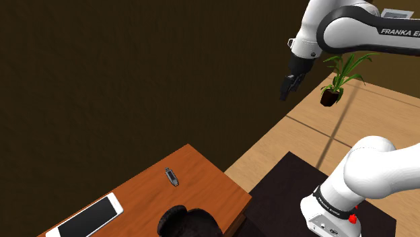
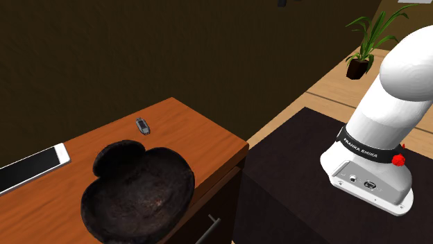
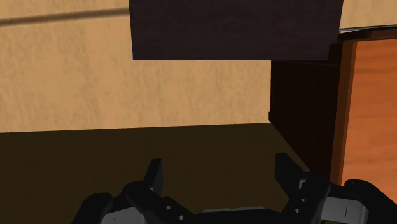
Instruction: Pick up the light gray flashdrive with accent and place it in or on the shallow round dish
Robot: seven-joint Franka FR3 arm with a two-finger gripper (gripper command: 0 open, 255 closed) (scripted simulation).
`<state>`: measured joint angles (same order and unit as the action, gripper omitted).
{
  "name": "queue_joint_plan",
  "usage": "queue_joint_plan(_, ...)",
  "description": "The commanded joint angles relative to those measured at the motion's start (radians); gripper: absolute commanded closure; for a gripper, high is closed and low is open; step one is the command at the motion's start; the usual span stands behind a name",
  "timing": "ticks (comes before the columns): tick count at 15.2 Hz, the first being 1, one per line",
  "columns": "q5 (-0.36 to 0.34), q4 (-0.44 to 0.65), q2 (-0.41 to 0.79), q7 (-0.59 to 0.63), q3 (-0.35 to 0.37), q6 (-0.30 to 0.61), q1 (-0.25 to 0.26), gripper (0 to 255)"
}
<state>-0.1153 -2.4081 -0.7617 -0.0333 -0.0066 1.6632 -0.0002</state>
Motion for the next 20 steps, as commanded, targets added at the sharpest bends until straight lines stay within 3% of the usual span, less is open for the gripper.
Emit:
queue_joint_plan(1,0.000,0.000,0.000,0.000,0.000,0.000,0.000,0)
queue_joint_plan(11,0.127,-0.055,0.138,0.244,0.181,0.175,0.071,0)
queue_joint_plan(20,0.180,0.005,0.371,0.462,0.344,0.344,0.110,0)
